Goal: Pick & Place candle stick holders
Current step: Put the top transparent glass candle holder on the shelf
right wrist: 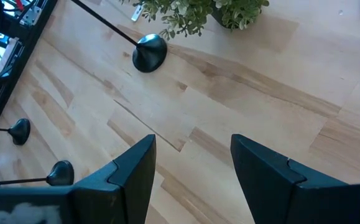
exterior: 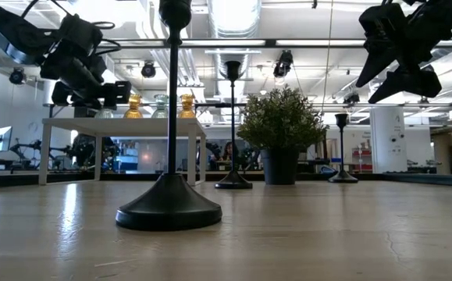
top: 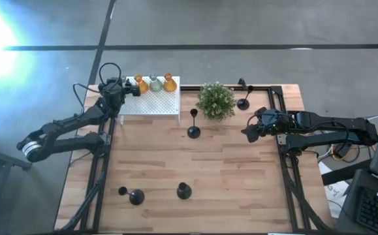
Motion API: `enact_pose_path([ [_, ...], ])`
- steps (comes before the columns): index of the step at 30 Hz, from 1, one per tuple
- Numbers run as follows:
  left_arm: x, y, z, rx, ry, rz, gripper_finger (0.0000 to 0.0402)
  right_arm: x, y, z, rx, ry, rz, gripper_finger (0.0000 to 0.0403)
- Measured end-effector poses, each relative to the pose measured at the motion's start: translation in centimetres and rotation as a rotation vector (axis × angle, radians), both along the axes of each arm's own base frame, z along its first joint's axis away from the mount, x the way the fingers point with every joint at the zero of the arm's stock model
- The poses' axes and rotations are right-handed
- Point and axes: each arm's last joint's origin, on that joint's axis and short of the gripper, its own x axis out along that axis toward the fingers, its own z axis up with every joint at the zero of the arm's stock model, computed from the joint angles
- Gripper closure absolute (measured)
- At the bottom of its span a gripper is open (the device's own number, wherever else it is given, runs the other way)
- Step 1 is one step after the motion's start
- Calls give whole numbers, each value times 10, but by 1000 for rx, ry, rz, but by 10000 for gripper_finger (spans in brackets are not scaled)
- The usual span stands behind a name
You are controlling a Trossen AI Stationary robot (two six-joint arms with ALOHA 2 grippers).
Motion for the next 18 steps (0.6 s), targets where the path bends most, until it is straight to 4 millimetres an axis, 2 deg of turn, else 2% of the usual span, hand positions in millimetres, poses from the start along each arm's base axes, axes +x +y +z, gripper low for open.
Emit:
enact_pose_path([
  [4,0,0,-1,-5,5,0,221,0,0,0,3,0,3,200],
  [14,-1,-1,-1,-8,28,0,149,0,0,0,4,0,10,200],
  [18,-2,-2,2,5,37,-6,139,0,0,0,2,0,12,200],
])
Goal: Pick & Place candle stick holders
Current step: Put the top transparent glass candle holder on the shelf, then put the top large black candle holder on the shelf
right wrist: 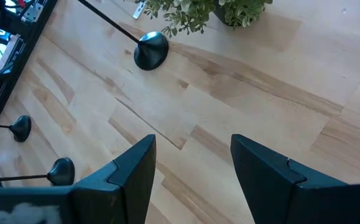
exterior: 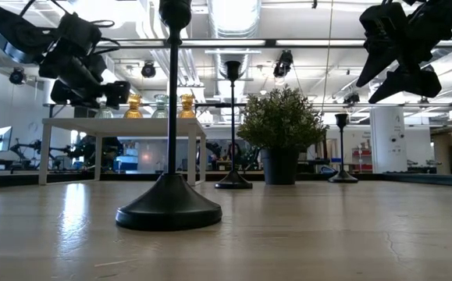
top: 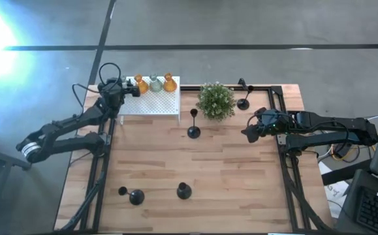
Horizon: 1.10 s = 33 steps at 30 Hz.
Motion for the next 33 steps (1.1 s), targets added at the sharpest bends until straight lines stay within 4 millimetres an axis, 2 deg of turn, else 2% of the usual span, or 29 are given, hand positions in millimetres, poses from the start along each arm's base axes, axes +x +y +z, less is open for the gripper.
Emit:
enact_pose_path([
  [22,-10,-14,28,156,-27,-86,138,0,0,0,-1,0,0,200],
  [33,-11,-18,42,199,-118,-146,138,0,0,0,-2,0,0,200],
])
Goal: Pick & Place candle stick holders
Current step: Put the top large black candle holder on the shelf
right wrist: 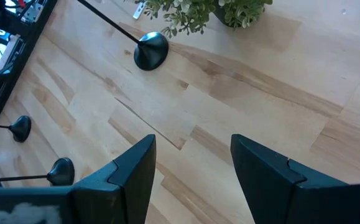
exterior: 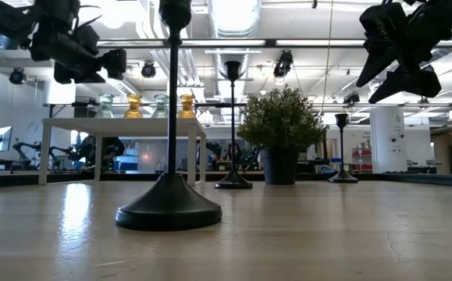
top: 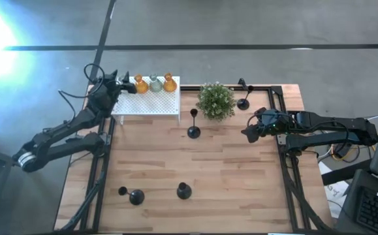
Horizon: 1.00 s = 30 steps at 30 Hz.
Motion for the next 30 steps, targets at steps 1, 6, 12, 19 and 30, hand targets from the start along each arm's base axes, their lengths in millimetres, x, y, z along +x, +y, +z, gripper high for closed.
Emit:
enact_pose_path([
  [1,0,-1,3,10,8,-3,138,0,0,0,-2,1,2,200],
  [6,-6,-9,31,104,-36,-36,140,0,0,0,-2,1,2,200],
  [12,-15,-28,81,264,-96,-169,140,0,0,0,-2,0,1,200],
  [19,-29,-59,145,444,-120,-561,141,8,-1,9,-46,-117,21,200],
  [30,-46,-99,207,267,-136,-1205,142,24,-3,79,-393,-579,150,200],
])
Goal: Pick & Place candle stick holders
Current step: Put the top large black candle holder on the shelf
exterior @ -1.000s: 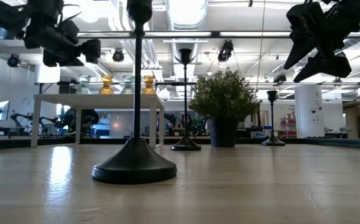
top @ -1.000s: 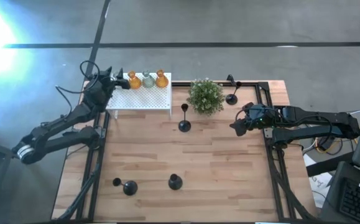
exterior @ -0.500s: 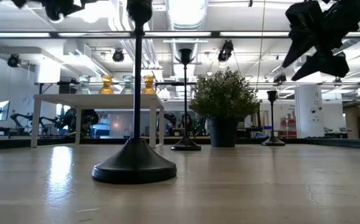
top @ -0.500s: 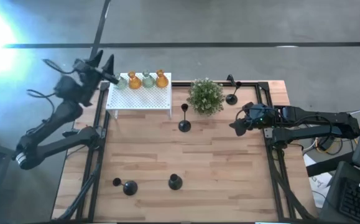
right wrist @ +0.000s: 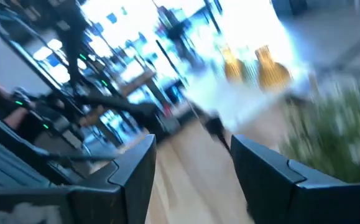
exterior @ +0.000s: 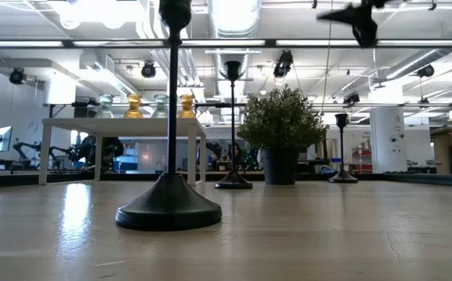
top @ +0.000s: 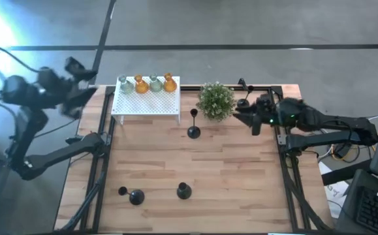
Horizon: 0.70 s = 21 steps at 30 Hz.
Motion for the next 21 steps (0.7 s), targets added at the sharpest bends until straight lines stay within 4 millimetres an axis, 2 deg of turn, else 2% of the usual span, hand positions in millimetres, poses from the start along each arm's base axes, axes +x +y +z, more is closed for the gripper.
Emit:
enact_pose_path([
  [5,-1,-5,0,-89,54,-152,157,-6,1,47,-140,-104,8,200],
  [11,-2,-8,-5,-188,87,-228,216,-11,2,112,-263,-116,18,200],
  [16,-1,-8,-5,-192,96,-238,271,7,7,152,-346,-12,75,212],
  [21,0,-7,-11,-192,138,-210,332,35,8,165,-384,180,133,230],
])
